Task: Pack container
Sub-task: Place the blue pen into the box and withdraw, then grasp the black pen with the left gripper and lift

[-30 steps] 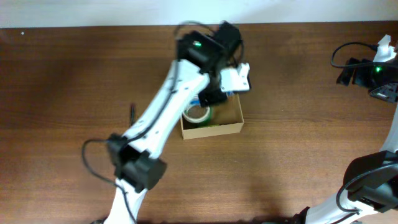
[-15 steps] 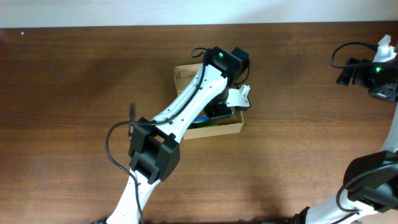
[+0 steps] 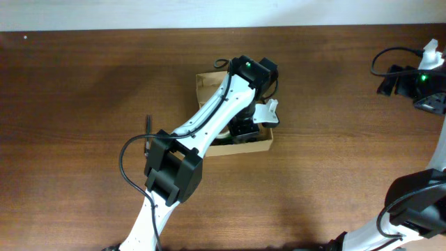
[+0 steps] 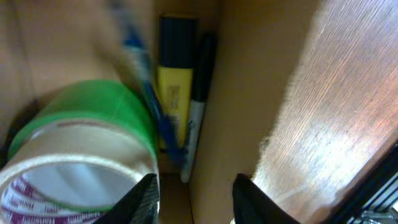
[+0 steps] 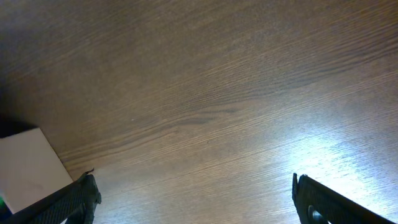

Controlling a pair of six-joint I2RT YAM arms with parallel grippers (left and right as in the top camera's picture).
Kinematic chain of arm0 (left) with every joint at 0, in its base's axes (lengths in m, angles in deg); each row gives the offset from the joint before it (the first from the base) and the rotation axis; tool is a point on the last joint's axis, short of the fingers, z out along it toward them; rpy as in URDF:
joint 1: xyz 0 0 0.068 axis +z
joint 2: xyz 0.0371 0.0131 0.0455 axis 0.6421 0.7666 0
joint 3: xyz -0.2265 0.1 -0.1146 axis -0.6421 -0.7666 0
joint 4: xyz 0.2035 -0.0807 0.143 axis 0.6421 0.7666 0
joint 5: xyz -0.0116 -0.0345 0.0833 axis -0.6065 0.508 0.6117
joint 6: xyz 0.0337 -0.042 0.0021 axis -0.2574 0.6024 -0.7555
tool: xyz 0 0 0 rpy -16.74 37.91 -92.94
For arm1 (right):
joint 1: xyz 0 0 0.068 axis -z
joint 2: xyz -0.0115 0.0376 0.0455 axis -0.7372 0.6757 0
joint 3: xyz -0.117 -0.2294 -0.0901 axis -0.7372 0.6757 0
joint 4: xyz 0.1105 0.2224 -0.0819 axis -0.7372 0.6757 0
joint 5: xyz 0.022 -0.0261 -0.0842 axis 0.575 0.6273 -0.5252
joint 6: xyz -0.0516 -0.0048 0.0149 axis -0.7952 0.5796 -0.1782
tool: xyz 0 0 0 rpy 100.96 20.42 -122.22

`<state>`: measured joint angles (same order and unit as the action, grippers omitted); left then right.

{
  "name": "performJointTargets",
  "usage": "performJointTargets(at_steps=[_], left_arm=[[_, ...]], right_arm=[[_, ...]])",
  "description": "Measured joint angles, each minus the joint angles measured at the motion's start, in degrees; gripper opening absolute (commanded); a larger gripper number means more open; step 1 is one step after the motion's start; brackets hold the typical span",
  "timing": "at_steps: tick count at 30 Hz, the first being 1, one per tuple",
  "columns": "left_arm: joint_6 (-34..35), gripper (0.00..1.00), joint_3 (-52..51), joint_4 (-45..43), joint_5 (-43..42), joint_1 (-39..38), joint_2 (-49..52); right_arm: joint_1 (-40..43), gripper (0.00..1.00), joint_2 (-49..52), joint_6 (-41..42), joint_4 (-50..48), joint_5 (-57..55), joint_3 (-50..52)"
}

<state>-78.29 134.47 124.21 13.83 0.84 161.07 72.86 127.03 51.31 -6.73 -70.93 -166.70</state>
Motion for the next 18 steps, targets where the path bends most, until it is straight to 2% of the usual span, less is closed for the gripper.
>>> performJointTargets(at_steps=[1, 2, 4, 8, 12, 15, 18], left_arm=[[0.17, 0.25, 0.0, 0.37, 0.44, 0.0, 0.0], [0.48, 0.22, 0.0, 0.76, 0.85, 0.0, 0.0], [1.81, 0.23, 0.02, 1.22, 2.05, 0.0, 0.0], [5.75, 0.38, -0.17, 1.62, 6.56, 0.46, -1.22], [9.57, 0.49, -0.76, -1.01, 8.87, 3.76, -9.44], [13.16, 0.54, -2.25, -4.92, 9.49, 9.44, -20.26], [18.45, 0.56, -5.9, -7.28, 9.97, 20.35, -32.65]], right_arm=[[0.0, 0.99, 0.0, 0.02, 0.0, 0.0, 0.0], [-0.02, 0.99, 0.0, 0.0, 0.0, 0.0, 0.0], [0.0, 0.99, 0.0, 0.04, 0.0, 0.0, 0.02], [0.0, 0.99, 0.0, 0.0, 0.0, 0.0, 0.0], [0.0, 0.99, 0.0, 0.02, 0.0, 0.02, 0.02], [0.0, 0.99, 0.0, 0.02, 0.0, 0.02, 0.02], [0.0, 0.99, 0.0, 0.02, 0.0, 0.0, 0.02]])
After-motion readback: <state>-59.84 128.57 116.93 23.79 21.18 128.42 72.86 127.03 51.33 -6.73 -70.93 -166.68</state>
